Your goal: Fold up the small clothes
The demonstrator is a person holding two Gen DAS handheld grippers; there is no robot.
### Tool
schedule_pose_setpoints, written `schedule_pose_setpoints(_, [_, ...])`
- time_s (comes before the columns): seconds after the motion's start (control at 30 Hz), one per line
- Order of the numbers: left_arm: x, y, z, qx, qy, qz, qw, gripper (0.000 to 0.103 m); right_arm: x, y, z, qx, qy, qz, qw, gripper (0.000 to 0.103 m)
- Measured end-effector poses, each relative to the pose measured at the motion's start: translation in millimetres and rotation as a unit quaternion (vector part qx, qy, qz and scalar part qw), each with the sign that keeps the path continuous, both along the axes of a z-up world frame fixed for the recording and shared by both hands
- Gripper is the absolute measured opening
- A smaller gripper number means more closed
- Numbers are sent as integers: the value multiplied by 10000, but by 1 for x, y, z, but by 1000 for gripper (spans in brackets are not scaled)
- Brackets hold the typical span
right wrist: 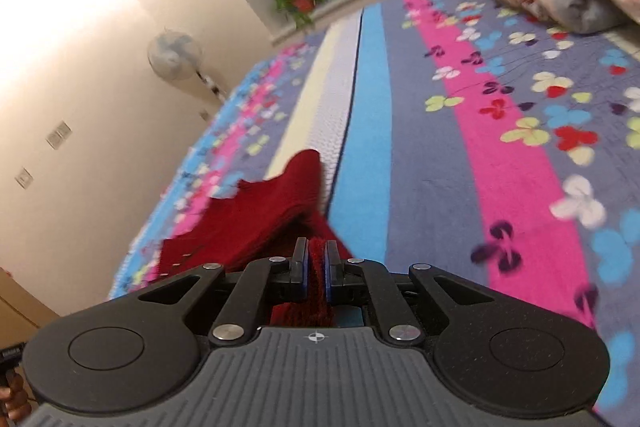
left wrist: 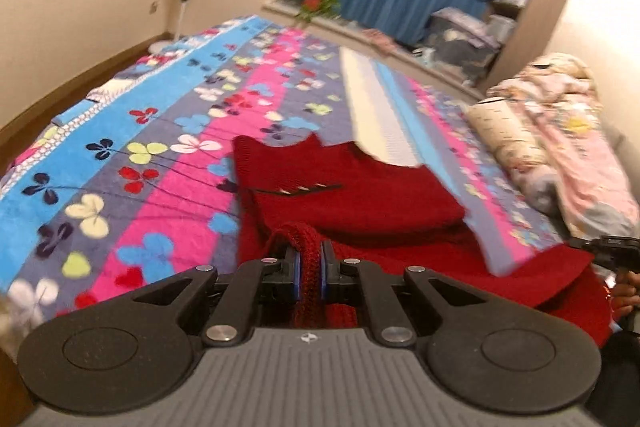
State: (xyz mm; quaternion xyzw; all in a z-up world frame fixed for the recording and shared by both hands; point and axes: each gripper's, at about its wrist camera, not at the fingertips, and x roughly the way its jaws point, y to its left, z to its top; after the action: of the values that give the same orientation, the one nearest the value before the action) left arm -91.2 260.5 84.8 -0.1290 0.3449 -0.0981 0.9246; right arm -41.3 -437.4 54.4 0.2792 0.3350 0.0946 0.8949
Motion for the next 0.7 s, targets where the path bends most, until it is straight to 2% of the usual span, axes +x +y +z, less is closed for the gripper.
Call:
schedule_pose_setpoints(0.07, [50, 11, -22, -168, 279, 123, 9994, 9, 49, 3, -14, -151, 299, 55, 9994, 6])
schedule_pose_setpoints(0.13, [88, 20, -47, -236, 524, 305, 9979, 9, 89, 9, -29, -589, 495, 98, 9970, 6])
schedule_pose_setpoints(0.17, [106, 25, -65, -321, 764, 436, 9956, 9, 105, 10, -39, -642, 640, 70, 9959, 2])
schedule_pose_setpoints(0.2, [117, 27, -80, -255, 1017, 564, 9929, 9, 118, 10, -51, -721, 748, 26, 9946, 0])
schedule_pose_setpoints(0.23, [126, 27, -91, -122, 1333, 708, 9885, 10, 126, 9, -63, -1025, 855, -150, 9909, 0])
schedule_pose_setpoints(0.27, [129, 27, -93, -137, 1378, 756, 9875, 10, 129, 7, -75, -1144, 919, -251, 9889, 0])
schedule_pose_setpoints(0.3, [130, 24, -90, -185, 1292, 731, 9887, 10, 130, 2, -88, -1039, 1011, -307, 9890, 0])
schedule_pose_setpoints(0.37, [131, 13, -89, 64, 1252, 546, 9906, 14, 131, -9, -106, -395, 1322, -420, 9895, 0])
schedule_pose_setpoints(0.4, [132, 12, -89, 214, 1223, 503, 9910, 15, 131, -11, -106, -223, 1227, -396, 9914, 0])
schedule_pose_setpoints(0.43, [131, 14, -88, 200, 1179, 532, 9914, 17, 131, -9, -103, -197, 1064, -269, 9938, 0])
schedule_pose_setpoints(0.53, [125, 38, -85, -508, 1080, 821, 9895, 22, 130, 4, -100, -210, 853, 50, 9961, 5])
schedule_pose_setpoints(0.57, [123, 46, -85, -725, 1054, 942, 9873, 27, 130, 8, -101, -126, 842, 164, 9962, 7])
schedule_pose_setpoints(0.63, [114, 54, -77, -626, 842, 1305, 9859, 34, 132, 18, -101, -79, 751, 405, 9963, 20])
schedule_pose_setpoints(0.7, [108, 69, -72, -718, 682, 1588, 9823, 35, 135, 26, -98, -176, 634, 560, 9963, 37])
